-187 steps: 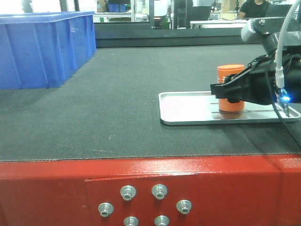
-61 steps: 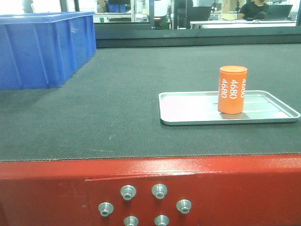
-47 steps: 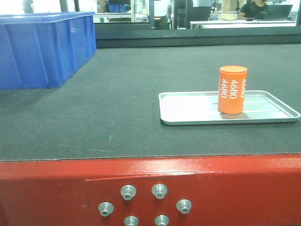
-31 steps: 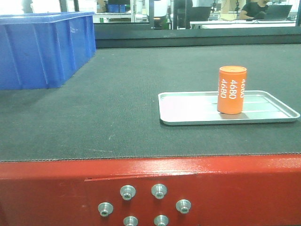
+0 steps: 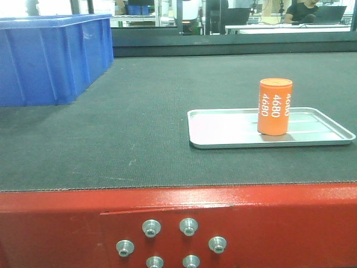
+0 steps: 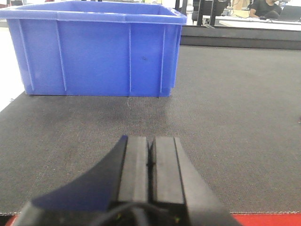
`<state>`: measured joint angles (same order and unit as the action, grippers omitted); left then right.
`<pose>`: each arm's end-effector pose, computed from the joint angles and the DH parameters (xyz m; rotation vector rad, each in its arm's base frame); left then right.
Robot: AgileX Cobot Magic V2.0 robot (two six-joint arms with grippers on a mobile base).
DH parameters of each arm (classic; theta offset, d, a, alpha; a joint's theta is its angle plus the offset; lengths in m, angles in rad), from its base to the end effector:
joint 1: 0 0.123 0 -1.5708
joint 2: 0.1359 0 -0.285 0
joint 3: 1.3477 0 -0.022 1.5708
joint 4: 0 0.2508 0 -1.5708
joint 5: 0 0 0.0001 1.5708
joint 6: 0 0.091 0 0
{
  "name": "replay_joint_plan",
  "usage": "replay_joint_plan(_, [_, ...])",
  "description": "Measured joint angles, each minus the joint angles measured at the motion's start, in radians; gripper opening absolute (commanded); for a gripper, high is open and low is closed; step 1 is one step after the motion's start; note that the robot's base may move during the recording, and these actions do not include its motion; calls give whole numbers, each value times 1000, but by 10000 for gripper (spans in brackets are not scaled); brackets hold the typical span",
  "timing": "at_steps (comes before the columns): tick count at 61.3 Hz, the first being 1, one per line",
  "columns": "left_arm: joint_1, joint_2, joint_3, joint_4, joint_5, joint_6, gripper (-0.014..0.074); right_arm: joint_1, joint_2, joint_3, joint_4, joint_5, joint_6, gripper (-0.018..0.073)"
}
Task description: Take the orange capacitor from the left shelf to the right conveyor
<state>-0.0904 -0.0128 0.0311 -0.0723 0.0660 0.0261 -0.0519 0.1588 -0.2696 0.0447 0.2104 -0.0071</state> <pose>0.0566 -0.0056 0.1974 0.0385 1.5683 -0.1110 0.0598 -0.0023 0.2755 0.0627 1.5818 -0.0046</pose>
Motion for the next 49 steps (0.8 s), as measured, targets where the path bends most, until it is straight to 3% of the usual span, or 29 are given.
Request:
replay_joint_plan(24, [0, 0, 0, 0, 0, 0, -127, -11, -166, 276, 11, -121, -6, 56])
replay_joint_plan(49, [0, 0, 0, 0, 0, 0, -127, -11, -169, 298, 34, -173, -6, 56])
